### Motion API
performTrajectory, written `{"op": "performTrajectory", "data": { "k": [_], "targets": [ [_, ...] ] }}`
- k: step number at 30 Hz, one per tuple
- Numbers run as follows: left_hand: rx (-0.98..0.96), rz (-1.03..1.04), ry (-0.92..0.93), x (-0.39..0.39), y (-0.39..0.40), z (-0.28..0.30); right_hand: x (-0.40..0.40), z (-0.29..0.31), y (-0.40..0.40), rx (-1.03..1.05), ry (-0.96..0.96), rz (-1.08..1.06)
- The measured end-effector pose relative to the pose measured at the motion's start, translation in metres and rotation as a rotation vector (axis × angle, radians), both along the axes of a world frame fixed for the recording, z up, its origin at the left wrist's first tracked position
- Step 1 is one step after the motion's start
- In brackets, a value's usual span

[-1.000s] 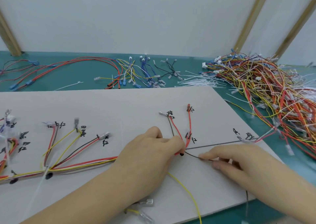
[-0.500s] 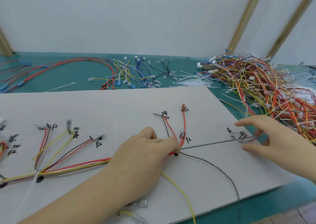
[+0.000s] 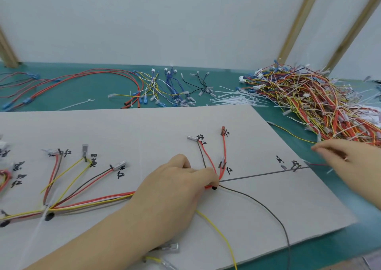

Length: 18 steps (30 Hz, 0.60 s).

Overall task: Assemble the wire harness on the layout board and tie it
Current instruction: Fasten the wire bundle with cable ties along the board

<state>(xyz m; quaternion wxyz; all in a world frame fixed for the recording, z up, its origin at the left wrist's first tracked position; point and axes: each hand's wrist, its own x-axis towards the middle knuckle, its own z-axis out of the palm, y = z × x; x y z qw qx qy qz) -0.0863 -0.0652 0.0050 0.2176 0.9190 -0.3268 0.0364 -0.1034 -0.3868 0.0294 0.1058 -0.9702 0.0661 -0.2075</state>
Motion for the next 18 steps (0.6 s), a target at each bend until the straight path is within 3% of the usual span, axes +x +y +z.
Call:
{"op": "performTrajectory", "data": {
  "k": [2,6,9,11,14,18],
  "targets": [
    [-0.010,0.002,0.003,0.001,-0.001,-0.001,-0.021,0.015,0.030,0.067,-0.106,0.107],
    [-0.032,-0.016,0.005,0.000,0.000,0.001,-0.045,0.009,0.085,0.030,0.310,0.328],
    [-0.037,-0.017,0.003,-0.001,0.001,0.002,-0.045,0.002,0.095,0.002,0.379,0.407],
    [-0.033,-0.009,-0.003,-0.001,0.000,0.002,-0.043,0.006,0.097,0.088,0.332,0.410],
    [-0.034,0.002,0.009,-0.001,0.000,0.001,-0.037,0.020,0.092,0.445,0.372,0.356],
    [-0.028,-0.006,0.007,0.000,0.000,0.002,-0.023,0.027,0.057,0.454,0.415,0.239]
  ]
}}
